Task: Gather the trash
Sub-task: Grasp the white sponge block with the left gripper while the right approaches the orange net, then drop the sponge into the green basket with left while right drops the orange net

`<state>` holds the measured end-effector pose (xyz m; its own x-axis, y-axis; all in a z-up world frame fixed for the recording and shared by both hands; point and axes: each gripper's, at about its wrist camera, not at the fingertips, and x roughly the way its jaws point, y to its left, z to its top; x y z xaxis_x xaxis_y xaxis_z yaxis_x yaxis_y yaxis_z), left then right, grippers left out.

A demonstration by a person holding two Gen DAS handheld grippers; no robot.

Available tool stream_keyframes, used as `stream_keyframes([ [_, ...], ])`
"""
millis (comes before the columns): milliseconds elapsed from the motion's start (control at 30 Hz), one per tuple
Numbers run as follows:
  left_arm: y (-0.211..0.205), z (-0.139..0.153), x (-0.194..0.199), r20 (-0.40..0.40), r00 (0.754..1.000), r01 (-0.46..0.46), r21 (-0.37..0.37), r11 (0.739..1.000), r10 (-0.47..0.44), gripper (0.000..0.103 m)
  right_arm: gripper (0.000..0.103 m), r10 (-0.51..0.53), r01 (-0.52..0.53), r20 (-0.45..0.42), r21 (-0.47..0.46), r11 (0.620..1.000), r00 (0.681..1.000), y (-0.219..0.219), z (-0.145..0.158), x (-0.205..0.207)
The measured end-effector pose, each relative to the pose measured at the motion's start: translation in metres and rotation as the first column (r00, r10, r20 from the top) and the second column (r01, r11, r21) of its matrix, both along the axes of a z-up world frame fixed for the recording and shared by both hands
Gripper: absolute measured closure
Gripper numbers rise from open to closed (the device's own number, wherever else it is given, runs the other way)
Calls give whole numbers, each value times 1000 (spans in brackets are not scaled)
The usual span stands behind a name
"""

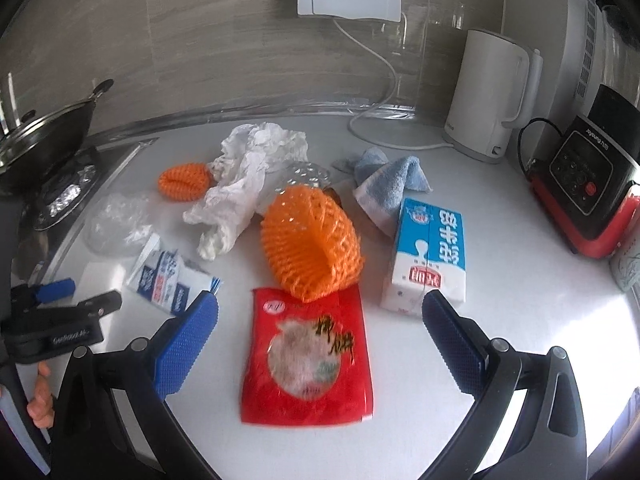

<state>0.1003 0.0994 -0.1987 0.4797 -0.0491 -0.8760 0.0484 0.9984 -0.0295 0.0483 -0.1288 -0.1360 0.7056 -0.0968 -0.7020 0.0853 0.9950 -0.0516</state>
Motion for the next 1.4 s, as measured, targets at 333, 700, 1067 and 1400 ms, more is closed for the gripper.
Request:
stream_keyframes([
  [333,7,-9,8,4,999,51,39,998,-52,44,8,-18,18,-11,-31,999,1000,-6,-9,35],
  [700,7,17,3,50,992,114,6,994,-114,44,58,-18,17,-108,-12,1000,994,-12,-30,94],
  [1067,-3,60,-44,101,968,237,-54,970,-231,44,92,-3,7,-51,85,996,999,-19,6,59],
  [1400,-47,63,-135,19,888,460,-83,884,-460,44,91,20,-15,-36,114,993,999,-27,50,-70],
])
